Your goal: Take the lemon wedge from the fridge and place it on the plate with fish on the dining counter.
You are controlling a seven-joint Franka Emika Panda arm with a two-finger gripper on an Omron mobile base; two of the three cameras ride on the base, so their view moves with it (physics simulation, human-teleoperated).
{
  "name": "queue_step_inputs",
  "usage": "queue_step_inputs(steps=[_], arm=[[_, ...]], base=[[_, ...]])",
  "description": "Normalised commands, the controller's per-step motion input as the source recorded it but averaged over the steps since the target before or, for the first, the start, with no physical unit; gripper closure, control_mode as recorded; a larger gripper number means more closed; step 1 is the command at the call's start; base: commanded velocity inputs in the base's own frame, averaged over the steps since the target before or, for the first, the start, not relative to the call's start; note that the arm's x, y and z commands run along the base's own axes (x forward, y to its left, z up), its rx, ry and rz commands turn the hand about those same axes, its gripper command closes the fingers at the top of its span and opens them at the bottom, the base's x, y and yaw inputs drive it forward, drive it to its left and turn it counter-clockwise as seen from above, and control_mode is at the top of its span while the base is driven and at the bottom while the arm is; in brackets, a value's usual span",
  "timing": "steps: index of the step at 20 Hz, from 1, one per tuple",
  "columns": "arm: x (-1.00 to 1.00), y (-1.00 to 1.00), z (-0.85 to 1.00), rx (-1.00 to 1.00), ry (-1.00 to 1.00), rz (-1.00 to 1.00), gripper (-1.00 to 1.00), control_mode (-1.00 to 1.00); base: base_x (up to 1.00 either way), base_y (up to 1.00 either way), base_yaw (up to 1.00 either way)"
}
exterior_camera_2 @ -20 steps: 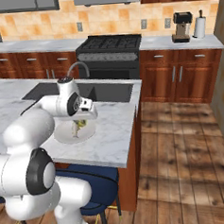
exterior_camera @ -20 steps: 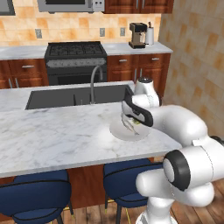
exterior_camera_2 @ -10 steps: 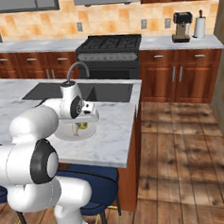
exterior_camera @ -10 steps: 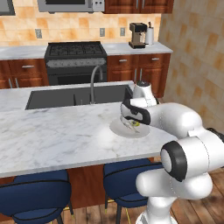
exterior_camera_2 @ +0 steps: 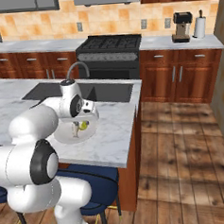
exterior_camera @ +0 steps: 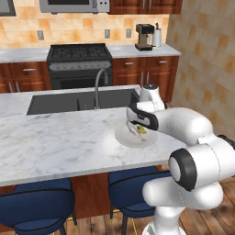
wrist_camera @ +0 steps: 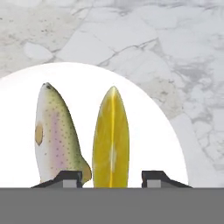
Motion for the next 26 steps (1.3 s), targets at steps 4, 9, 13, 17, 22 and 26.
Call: queue_step_inputs(steps=[4,9,13,17,22,26], arm=[[-0.73,0.39,1.0,0.0,-0.17,0.0,-1.0,-1.0],[-1.0,0.72,0.9,-0.01,-0.25,-0.01,-1.0,-1.0],[-1.0,0.57,0.11,-0.2,-0.41,-0.01,-1.0,-1.0],[-1.0,0.27,-0.27,-0.32,-0.4,-0.01,-1.0,-1.0],[-0.8,-0.06,-0.27,-0.08,-0.19,-0.1,-1.0,-1.0],[-0.09,-0.21,0.09,0.08,-0.04,0.05,-1.0,-1.0]], base=[[0.0,0.0,0.0],[0.0,0.0,0.0],[0.0,0.0,0.0],[0.0,0.0,0.0],[0.0,0.0,0.0],[0.0,0.0,0.0]])
